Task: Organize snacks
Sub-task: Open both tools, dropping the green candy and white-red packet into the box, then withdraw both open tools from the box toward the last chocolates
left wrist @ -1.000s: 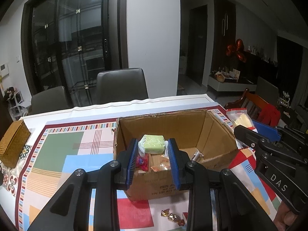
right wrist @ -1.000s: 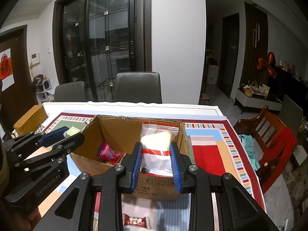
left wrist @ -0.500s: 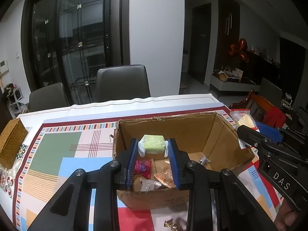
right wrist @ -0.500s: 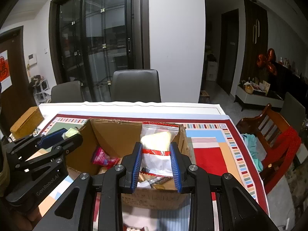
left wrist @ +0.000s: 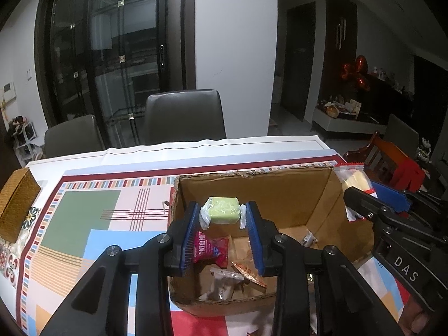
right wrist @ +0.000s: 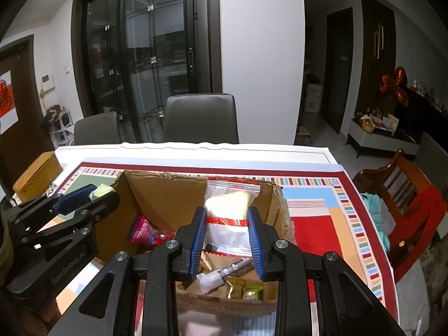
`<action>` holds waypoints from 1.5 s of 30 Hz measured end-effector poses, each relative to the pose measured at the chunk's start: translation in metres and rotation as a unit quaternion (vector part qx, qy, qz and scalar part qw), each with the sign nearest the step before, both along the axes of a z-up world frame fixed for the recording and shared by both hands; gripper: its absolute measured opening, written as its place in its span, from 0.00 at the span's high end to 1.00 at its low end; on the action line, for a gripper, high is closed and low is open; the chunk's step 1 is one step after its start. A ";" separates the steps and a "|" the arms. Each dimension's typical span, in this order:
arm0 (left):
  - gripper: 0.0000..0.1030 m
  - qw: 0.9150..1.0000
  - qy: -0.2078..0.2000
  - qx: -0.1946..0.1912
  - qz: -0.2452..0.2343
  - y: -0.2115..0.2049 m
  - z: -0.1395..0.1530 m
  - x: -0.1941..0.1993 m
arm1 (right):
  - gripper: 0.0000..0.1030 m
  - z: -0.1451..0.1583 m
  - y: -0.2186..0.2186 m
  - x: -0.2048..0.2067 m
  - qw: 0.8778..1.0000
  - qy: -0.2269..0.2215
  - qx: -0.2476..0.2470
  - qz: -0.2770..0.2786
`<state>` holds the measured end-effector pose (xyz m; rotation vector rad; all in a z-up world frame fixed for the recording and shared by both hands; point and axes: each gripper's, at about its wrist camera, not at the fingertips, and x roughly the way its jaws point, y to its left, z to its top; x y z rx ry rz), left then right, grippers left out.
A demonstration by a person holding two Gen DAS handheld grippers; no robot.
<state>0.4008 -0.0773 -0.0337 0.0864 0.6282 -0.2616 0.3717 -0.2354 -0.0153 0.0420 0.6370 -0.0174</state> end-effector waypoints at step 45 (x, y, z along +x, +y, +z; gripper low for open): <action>0.25 0.999 -0.030 -0.004 0.025 0.010 0.032 -0.077 | 0.31 0.039 -0.001 -0.077 0.998 -0.054 -0.017 -0.026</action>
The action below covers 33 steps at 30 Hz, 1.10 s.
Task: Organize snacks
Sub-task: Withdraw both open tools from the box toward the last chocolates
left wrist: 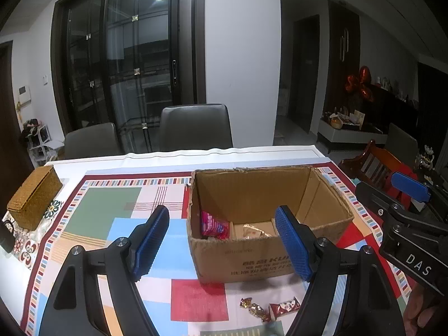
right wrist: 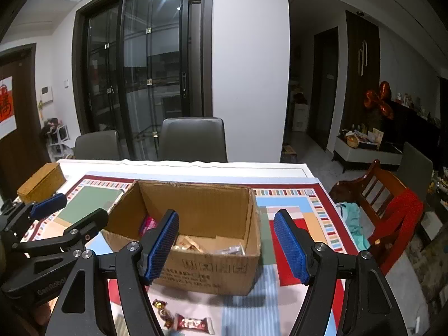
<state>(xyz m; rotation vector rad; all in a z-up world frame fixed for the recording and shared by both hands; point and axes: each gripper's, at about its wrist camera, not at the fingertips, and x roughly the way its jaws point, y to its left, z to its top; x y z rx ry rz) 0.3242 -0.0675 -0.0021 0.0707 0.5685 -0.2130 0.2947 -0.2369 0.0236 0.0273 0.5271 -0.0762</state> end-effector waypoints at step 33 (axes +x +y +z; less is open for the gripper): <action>0.25 0.998 0.051 0.030 0.001 -0.006 -0.063 -0.035 | 0.31 -0.068 -0.001 -0.034 0.999 0.050 -0.002 0.019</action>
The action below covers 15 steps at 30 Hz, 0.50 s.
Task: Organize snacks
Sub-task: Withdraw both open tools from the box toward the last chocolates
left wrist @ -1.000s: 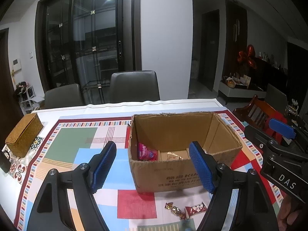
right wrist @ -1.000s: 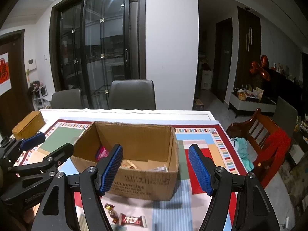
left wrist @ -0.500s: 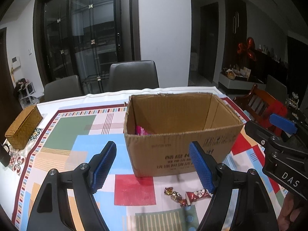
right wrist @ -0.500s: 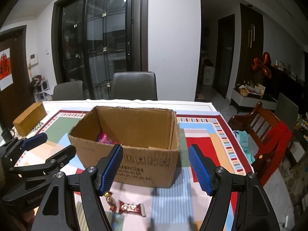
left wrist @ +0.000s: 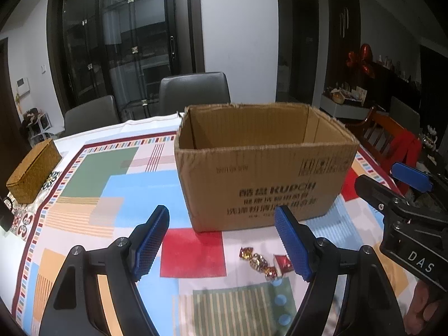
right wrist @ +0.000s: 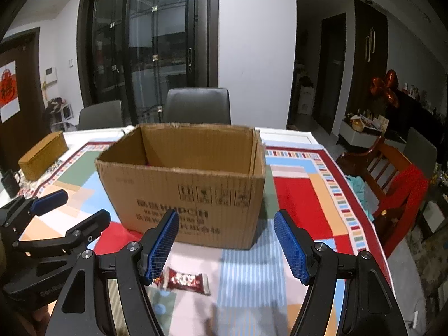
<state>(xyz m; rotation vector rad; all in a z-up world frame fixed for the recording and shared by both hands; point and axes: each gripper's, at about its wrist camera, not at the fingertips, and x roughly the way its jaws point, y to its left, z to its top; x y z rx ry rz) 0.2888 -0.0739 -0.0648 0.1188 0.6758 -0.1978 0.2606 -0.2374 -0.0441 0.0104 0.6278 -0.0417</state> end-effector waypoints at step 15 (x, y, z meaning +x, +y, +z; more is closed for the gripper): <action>0.25 0.999 0.022 0.022 -0.008 -0.010 -0.029 -0.012 | 0.31 -0.041 -0.002 -0.010 0.999 0.037 -0.008 0.010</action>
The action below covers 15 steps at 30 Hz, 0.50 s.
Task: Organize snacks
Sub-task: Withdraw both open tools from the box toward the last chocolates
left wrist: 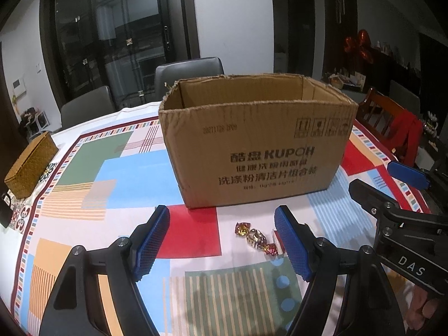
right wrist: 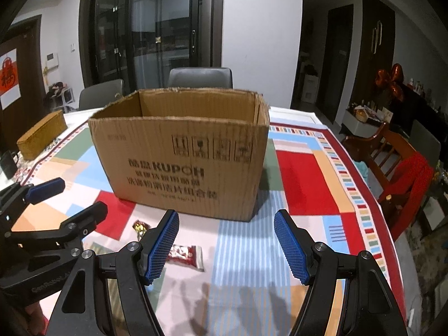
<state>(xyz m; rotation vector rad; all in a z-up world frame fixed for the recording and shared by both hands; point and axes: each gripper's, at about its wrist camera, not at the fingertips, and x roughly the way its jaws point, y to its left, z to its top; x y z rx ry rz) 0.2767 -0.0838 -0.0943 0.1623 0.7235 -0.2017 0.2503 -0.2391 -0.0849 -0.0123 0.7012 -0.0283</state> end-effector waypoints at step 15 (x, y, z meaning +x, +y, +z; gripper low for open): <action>0.30 0.999 0.030 0.008 -0.011 -0.011 -0.029 0.002 | 0.32 -0.039 0.000 -0.002 0.999 0.043 0.008 0.008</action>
